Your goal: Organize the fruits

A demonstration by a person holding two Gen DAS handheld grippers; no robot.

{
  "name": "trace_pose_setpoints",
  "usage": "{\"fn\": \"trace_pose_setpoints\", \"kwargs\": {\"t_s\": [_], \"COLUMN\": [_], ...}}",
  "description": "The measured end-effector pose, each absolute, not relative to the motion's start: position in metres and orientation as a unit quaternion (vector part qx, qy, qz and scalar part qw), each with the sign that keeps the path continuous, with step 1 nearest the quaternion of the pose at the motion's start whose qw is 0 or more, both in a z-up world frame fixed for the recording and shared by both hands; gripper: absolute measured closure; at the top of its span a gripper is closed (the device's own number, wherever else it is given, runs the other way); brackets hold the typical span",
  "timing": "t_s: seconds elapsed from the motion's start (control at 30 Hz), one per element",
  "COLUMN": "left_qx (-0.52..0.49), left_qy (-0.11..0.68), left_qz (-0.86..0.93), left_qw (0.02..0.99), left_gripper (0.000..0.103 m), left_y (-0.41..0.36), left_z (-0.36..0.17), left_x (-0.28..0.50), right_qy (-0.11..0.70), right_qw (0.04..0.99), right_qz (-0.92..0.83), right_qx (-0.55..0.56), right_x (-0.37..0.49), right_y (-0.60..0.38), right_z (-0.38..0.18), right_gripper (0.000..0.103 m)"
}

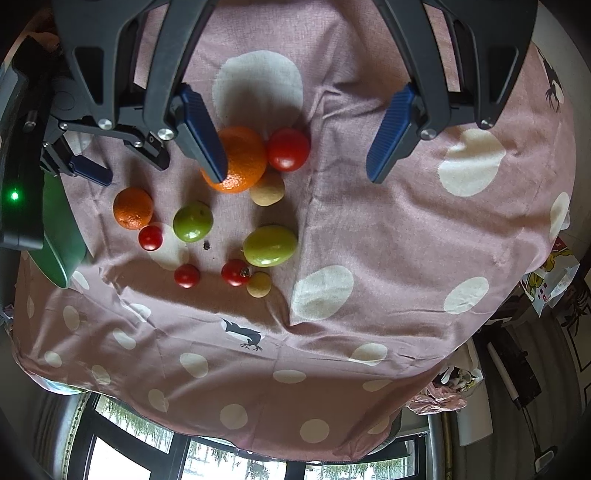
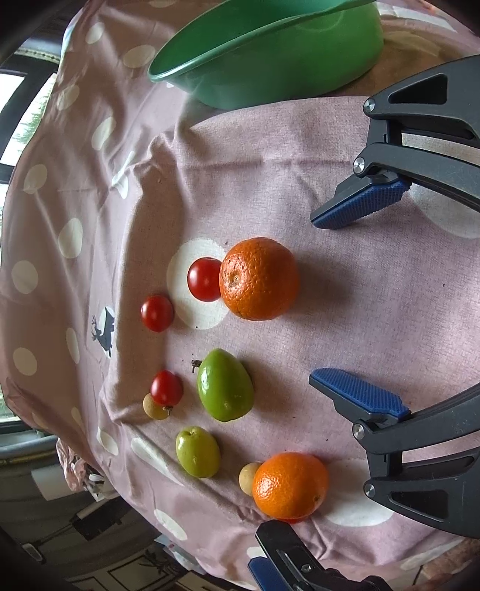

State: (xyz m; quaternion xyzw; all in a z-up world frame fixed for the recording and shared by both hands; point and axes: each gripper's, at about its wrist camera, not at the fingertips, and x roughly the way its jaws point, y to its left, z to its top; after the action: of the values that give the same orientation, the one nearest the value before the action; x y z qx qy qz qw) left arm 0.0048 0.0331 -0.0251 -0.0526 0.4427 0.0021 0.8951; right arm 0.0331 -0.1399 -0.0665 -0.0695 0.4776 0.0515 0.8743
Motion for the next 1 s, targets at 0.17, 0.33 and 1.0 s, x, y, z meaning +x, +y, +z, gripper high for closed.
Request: {"fn": "trace_pose_setpoints", "kwargs": {"t_s": [0.17,0.33,1.0], "left_qx": [-0.054,-0.053,-0.085], "left_qy": [0.443,0.445,0.442], "left_qz": [0.003,0.006,-0.002], "left_qw": [0.895,0.894,0.893], "left_gripper": [0.025,0.025,0.025], "left_y": [0.034,0.036,0.045], "left_z": [-0.025,-0.025,-0.018], "left_x": [0.005,0.004,0.002], "right_qy": [0.472,0.471,0.471], "right_qw": [0.878,0.879,0.879], "right_qz": [0.046,0.047,0.047], "right_qx": [-0.063,-0.061,-0.062], "right_x": [0.036,0.036,0.036], "right_y": [-0.141,-0.141,-0.141], "right_z": [-0.069,-0.069,-0.068], "right_gripper": [0.013,0.013,0.013]}}
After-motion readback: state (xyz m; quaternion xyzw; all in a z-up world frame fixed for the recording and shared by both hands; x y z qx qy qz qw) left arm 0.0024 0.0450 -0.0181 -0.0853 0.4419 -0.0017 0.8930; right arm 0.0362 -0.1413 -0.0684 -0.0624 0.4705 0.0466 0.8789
